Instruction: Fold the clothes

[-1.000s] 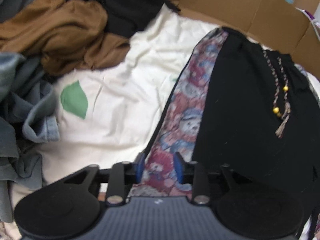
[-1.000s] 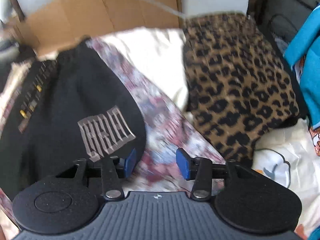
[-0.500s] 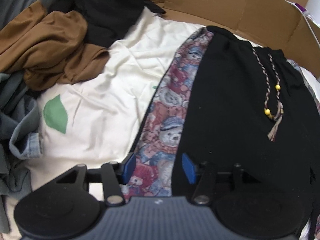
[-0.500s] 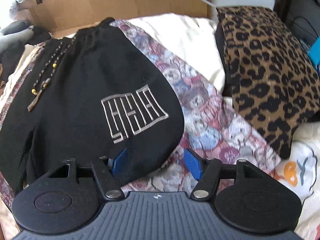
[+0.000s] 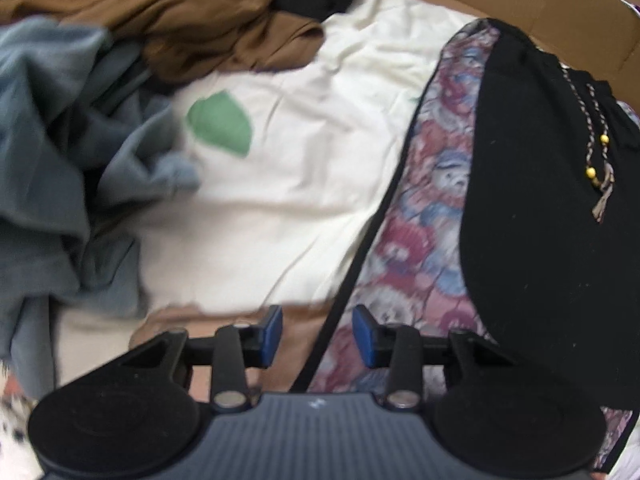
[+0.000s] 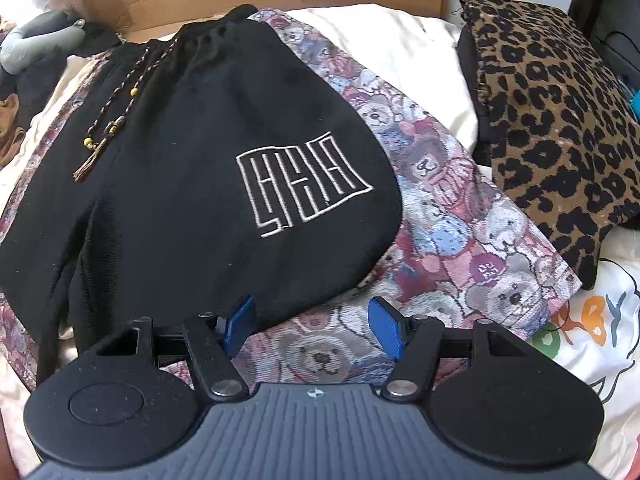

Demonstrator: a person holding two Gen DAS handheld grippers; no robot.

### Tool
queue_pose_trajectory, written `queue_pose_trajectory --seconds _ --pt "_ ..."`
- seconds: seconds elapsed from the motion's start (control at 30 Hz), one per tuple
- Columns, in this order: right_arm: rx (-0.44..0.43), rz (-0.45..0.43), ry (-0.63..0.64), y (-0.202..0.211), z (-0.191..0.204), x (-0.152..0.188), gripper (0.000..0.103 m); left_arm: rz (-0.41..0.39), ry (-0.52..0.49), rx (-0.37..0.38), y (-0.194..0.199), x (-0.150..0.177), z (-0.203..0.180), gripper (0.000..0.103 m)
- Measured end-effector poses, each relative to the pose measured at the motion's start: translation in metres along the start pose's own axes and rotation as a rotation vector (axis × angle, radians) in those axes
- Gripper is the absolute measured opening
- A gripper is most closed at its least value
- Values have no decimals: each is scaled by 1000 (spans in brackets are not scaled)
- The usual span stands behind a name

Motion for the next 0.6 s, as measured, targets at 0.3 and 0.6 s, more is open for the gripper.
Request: queue_pose_trajectory --seconds 0.3,0.6 --pt "0 19 0 -7 12 -6 69 32 21 43 -7 31 5 40" --pt "-20 21 -13 -6 26 -8 69 2 51 77 -12 50 8 40"
Point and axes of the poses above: each gripper's, at about its wrist camera, not at the fingertips, and y roughly against the way its jaws point, z to its left, x to its underside, the point moved 10 cm from there along -y, roughly the way its jaws point, and after that the axes turned 5 degrees about z, right-handed, at the moved point
